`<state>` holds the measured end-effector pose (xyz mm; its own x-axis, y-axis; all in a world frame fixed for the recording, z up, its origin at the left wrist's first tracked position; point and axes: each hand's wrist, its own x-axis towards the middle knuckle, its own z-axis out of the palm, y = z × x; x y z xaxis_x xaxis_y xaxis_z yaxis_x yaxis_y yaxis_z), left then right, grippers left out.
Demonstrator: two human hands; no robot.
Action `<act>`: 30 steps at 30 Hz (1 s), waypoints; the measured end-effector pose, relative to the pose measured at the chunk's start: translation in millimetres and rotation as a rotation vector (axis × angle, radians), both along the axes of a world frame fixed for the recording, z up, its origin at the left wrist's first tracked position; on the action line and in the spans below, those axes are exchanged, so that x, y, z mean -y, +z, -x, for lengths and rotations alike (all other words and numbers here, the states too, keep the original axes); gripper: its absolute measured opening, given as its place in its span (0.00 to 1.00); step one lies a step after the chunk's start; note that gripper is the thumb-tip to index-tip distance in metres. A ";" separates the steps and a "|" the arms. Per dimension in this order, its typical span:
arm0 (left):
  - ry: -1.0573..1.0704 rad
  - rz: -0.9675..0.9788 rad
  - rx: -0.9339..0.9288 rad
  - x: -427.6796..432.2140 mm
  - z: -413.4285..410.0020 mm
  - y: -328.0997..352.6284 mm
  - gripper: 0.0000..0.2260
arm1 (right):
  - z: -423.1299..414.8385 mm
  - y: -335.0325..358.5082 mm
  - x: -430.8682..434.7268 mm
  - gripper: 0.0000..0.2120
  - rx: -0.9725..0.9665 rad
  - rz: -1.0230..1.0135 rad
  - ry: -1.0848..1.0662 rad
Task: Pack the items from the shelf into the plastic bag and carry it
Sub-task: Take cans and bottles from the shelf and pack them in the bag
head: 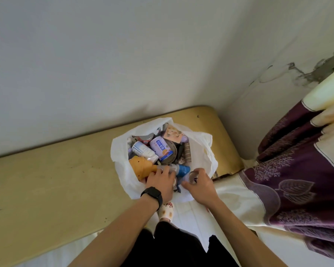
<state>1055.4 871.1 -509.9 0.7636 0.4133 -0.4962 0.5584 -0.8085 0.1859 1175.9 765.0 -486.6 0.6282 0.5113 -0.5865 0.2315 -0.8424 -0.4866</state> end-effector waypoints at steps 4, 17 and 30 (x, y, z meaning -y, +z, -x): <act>-0.085 -0.064 0.067 -0.9 3.0 -2.4 0.23 | 6.3 -2.5 -2.2 0.30 0.019 -0.045 0.090; -0.251 -0.161 -0.054 -1.9 5.2 -10.3 0.25 | 16.0 -37.7 -11.6 0.25 0.129 0.105 0.307; -0.272 -0.125 0.005 11.0 -13.6 -10.8 0.35 | -0.3 -33.0 40.3 0.16 -0.099 -0.093 -0.454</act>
